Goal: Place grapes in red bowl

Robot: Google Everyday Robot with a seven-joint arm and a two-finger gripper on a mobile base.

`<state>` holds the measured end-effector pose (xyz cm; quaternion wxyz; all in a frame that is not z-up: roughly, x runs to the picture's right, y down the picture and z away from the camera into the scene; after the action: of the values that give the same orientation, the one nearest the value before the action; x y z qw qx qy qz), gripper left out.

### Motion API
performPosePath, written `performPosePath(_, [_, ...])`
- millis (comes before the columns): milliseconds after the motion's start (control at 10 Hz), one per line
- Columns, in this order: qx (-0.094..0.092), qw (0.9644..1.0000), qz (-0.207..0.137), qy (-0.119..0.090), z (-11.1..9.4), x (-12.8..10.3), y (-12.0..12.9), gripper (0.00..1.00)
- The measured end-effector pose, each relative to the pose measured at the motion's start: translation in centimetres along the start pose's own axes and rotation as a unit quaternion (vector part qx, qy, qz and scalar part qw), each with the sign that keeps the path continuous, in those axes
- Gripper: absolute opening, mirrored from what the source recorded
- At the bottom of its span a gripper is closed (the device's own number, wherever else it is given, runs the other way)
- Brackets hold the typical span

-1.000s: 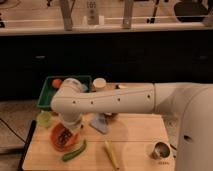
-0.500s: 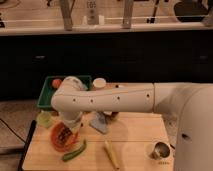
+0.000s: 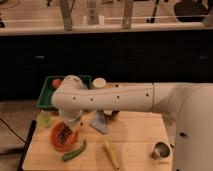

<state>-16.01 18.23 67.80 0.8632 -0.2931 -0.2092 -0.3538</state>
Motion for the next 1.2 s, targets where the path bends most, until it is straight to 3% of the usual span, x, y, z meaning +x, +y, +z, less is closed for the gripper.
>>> performPosePath(500, [-0.001, 0.9999, -0.009, -0.004, 0.37, -0.08, -0.40, 0.03])
performPosePath(1200, [-0.002, 0.9997, -0.021, -0.011, 1.00, -0.35, -0.71, 0.15])
